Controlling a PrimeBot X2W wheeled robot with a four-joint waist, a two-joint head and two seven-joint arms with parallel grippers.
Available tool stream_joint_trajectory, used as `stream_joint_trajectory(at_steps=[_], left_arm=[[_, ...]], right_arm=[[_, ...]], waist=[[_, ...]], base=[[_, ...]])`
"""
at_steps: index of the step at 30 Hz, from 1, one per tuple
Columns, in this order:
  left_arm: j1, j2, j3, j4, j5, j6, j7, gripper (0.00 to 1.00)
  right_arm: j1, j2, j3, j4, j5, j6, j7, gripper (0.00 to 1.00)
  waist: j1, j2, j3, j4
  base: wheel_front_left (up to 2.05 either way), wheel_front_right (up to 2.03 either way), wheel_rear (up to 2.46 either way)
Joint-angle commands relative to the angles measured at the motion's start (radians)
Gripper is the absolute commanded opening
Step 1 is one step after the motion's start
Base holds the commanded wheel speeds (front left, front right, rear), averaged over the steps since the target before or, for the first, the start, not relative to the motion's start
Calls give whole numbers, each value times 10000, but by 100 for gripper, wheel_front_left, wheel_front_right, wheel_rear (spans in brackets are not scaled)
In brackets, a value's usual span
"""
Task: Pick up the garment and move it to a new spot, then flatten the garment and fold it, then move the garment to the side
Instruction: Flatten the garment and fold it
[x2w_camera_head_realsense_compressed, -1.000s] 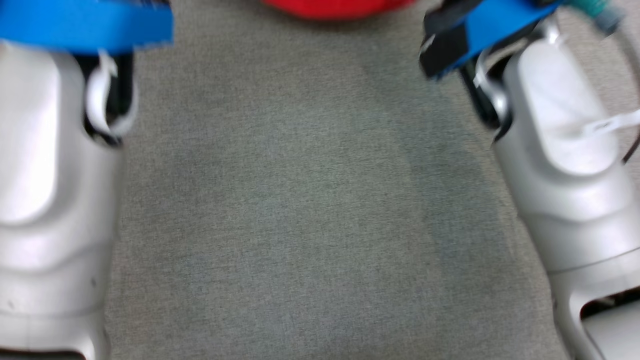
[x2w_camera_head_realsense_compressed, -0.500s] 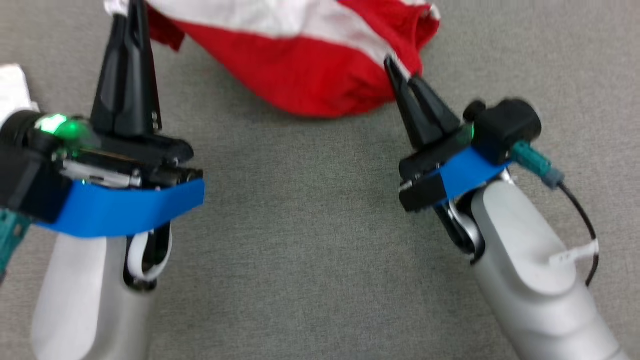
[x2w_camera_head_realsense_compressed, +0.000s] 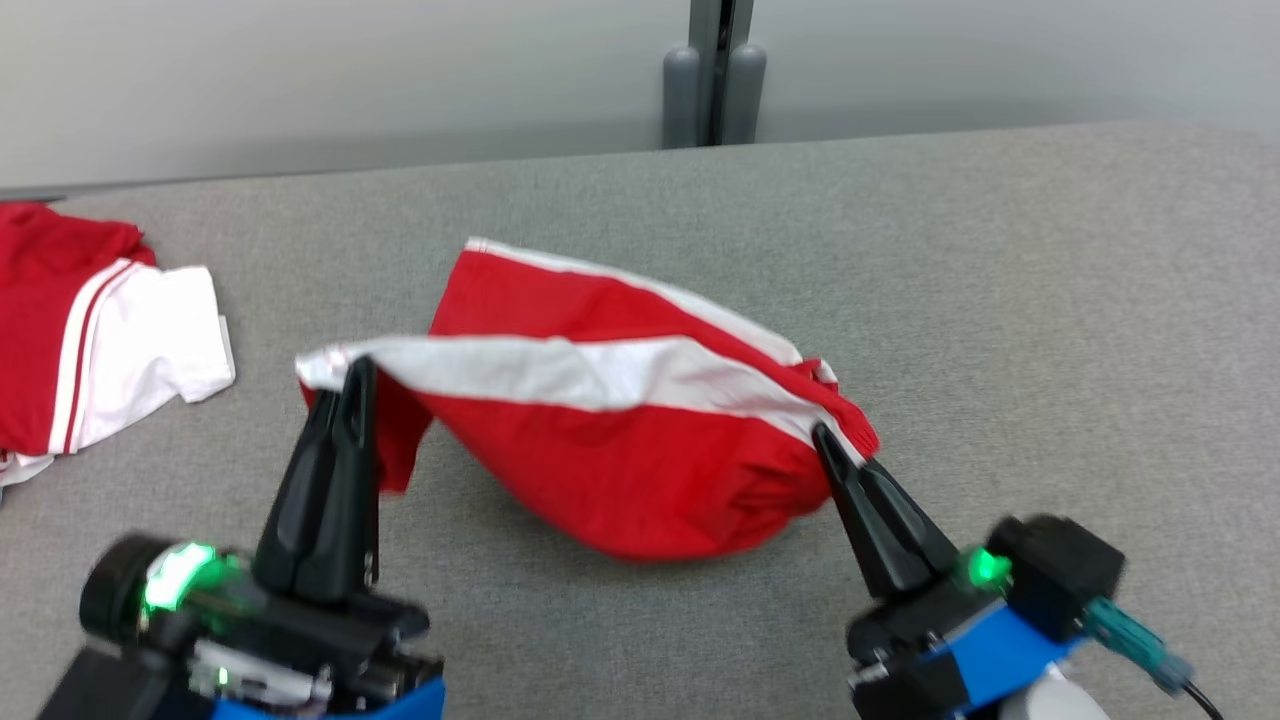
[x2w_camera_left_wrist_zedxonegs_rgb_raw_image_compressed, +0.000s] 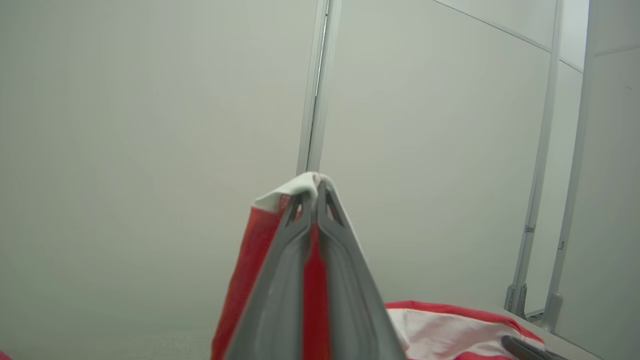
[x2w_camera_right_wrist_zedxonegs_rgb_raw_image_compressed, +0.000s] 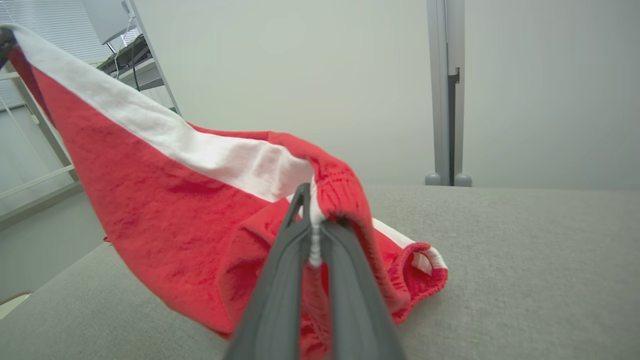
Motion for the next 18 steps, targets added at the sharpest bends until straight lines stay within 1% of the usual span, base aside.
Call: stream_joint_trajectory(at_steps=[1,3,5,6,8,10,13,18], left_arm=[[559,55,100,-238,68,-15,-25,0],[1169,96,189,-461,99,-15,-25,0],[1577,19,204,-533,-98,-16,-25,0],[1686,20,201,-469,-198,-16,-25,0],[1652,128,152,-203,-348,-16,-26,0],[1363,214,125,269,-547,-16,-26,0],[696,508,-41,1301,-768,-16,-24,0],[-1130,973,-360,3086,-1066,-16,-27,0]], right_arm=[[613,-129,-247,-485,-86,1,250,0],[1272,-95,-498,-1086,-162,3,604,0],[1804,54,-638,-1527,-22,3,943,0],[1980,104,-704,-1640,80,3,1088,0],[2074,100,-787,-1668,-127,1,1285,0],[2003,243,-819,-1365,101,1,1382,0],[1412,327,-958,-666,81,3,1369,0],[114,468,-1079,712,225,3,1244,0]], waist=[[4,-1,-243,-179],[4,-1,-292,-203],[4,-1,-289,-225],[4,-1,-261,-237],[4,-1,-159,-281],[4,-1,-35,-333],[4,-1,238,-401],[4,-1,912,-526]], base=[[0,0,0],[0,0,0],[0,0,0],[0,0,0],[0,0,0],[0,0,0],[0,0,0],[0,0,0]])
